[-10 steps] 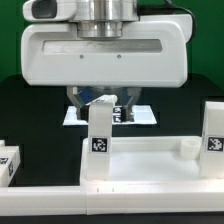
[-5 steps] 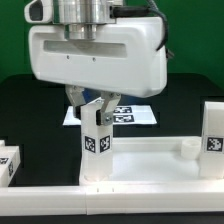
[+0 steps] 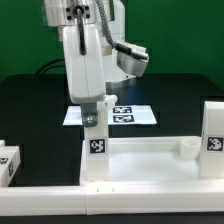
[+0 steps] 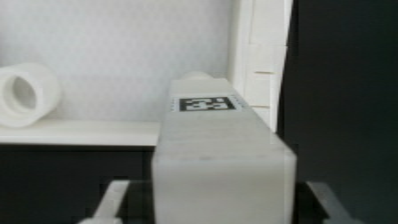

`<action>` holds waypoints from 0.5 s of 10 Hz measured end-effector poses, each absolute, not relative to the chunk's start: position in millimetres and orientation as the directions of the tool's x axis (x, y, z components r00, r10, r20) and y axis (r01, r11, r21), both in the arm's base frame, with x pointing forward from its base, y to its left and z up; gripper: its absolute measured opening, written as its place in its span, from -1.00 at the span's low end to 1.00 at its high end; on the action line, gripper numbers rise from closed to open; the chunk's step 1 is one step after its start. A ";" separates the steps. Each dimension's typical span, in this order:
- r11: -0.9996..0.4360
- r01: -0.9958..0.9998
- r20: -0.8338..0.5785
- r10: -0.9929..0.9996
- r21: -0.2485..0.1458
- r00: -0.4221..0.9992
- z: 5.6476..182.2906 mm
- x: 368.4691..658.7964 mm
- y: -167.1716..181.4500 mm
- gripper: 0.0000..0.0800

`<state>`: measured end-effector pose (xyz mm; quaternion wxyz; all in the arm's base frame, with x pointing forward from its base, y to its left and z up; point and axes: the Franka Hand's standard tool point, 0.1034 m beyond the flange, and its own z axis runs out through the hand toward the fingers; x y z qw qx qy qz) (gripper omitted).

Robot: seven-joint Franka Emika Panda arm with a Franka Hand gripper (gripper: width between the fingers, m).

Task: Assemble desk

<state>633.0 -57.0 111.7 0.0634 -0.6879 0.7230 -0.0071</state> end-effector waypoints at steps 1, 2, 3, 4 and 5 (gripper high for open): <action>0.033 -0.995 -0.079 -0.997 -0.099 -0.026 111.7 633.1 -57.1 -0.28; -0.044 -0.993 -0.070 -0.996 -0.112 0.052 112.2 634.3 -56.1 -0.28; -0.155 -0.979 -0.056 -0.985 -0.134 0.163 113.4 636.3 -52.9 0.25; -0.340 -0.929 -0.034 -0.937 -0.144 0.348 114.2 636.6 -48.3 0.25; -0.416 -0.898 -0.025 -0.906 -0.146 0.423 114.0 635.5 -45.1 0.54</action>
Offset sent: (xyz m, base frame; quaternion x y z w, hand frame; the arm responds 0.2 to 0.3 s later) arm 0.0051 0.0409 0.0044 0.0254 -0.0864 -0.4253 0.9006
